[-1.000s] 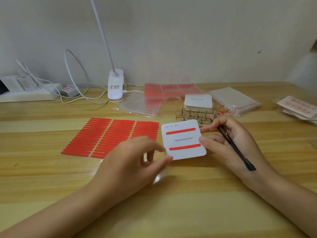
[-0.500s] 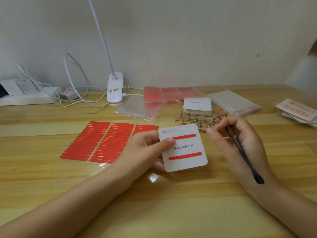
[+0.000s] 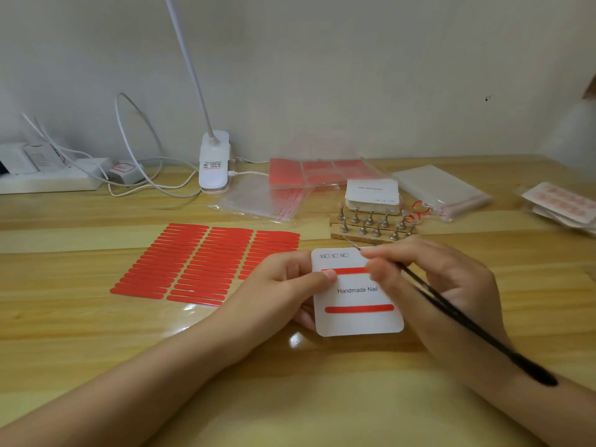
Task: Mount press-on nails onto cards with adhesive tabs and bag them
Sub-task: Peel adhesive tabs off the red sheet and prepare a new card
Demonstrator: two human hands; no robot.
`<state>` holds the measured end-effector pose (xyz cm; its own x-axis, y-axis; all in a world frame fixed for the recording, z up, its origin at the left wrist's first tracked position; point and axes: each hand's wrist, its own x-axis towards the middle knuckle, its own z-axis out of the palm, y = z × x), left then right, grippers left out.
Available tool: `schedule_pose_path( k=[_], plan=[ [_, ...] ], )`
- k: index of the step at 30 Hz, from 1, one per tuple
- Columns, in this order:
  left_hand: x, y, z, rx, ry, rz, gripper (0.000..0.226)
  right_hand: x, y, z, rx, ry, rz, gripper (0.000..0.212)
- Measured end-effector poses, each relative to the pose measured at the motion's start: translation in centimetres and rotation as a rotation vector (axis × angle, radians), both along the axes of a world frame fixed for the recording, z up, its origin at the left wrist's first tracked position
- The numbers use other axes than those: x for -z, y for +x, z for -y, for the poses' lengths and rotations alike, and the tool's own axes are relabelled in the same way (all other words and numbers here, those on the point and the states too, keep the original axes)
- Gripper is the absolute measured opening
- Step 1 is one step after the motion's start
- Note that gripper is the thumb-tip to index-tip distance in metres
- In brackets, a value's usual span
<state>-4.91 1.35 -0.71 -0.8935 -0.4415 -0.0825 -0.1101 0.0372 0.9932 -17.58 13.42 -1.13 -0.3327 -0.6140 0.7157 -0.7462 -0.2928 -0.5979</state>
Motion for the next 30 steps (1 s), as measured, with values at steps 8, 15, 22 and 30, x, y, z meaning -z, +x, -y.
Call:
schedule_pose_path(
  k=[8,15,22,30],
  plan=[
    [-0.43,0.03,-0.01,0.087,-0.009,0.038,0.025,0.67,0.69,-0.37,-0.007,0.1,0.173,0.02],
    [-0.38,0.18,0.23,0.098,-0.001,0.053,0.022,0.59,0.29,-0.23,-0.013,0.062,0.025,0.018],
    [-0.1,0.24,0.58,0.104,0.054,0.033,0.031,0.68,0.16,-0.35,-0.045,0.056,-0.045,0.012],
    [0.01,0.18,0.61,0.106,0.061,0.023,0.03,0.8,-0.06,-0.27,-0.023,0.052,-0.184,0.015]
  ],
)
